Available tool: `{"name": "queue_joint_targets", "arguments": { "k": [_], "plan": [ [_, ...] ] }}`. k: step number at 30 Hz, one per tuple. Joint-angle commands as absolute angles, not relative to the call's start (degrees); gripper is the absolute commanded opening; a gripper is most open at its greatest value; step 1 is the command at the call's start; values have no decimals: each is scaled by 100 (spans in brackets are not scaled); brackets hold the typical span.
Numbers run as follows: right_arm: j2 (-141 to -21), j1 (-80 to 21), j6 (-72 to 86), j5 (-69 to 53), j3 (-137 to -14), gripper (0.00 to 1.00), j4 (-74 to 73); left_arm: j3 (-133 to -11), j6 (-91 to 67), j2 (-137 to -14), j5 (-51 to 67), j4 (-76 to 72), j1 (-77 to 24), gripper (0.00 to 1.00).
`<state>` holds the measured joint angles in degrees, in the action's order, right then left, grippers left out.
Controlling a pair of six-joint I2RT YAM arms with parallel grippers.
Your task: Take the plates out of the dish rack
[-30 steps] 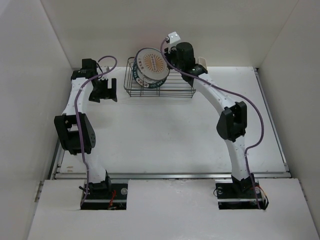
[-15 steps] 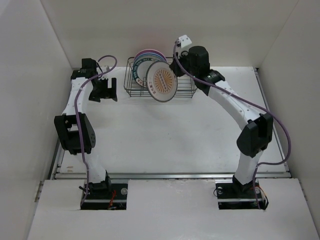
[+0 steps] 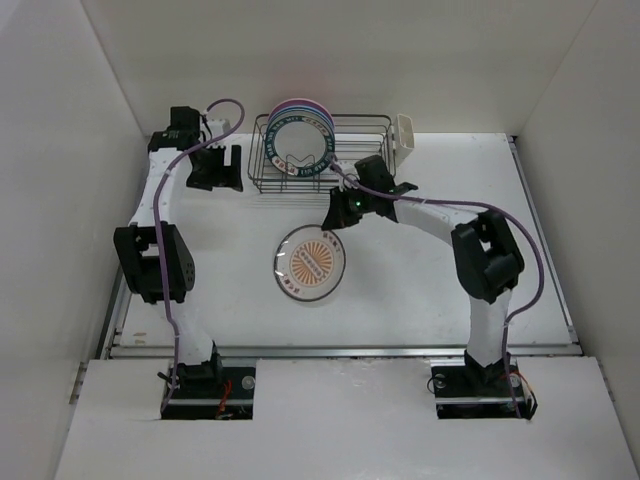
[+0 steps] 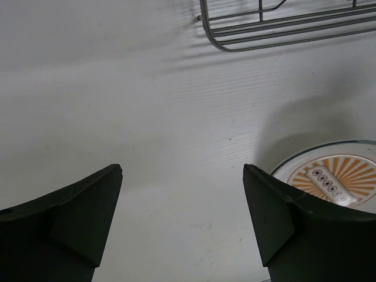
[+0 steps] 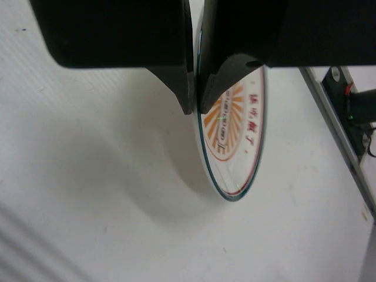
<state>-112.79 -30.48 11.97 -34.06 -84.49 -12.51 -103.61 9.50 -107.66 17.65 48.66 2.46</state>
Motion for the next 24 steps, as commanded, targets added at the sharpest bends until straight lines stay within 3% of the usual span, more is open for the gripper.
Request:
{"name": "queue_joint_targets", "arguments": {
  "k": [1,5,9,11,14,19,24],
  "plan": [
    [-11346,-3094,1468,-3745,-8385,0,-765,-10687,1274,-10714,1934,4484,62,81],
    [-11399,-3094,1258,-3507,-8332,0,-895,-10635,1424,-10767,1934,3291,-70,74],
    [-11452,-3094,1063,-3445,-8437,17,-1247,-10564,1617,-10819,2441,2447,-70,74],
    [-11295,-3094,1002,-3445,-8437,46,-1301,-10442,1924,-10819,2749,2163,-70,70],
    [-11023,-3094,1002,-3174,-8490,61,-1441,-10441,2214,-10933,3260,1680,-70,67],
    [-10724,-3094,1054,-2944,-8815,67,-1775,-10546,2251,-11416,4069,476,-123,64],
    [-10206,-2866,1274,-2594,-9087,70,-2004,-11572,1644,-12425,4289,62,-237,55]
  ]
}}
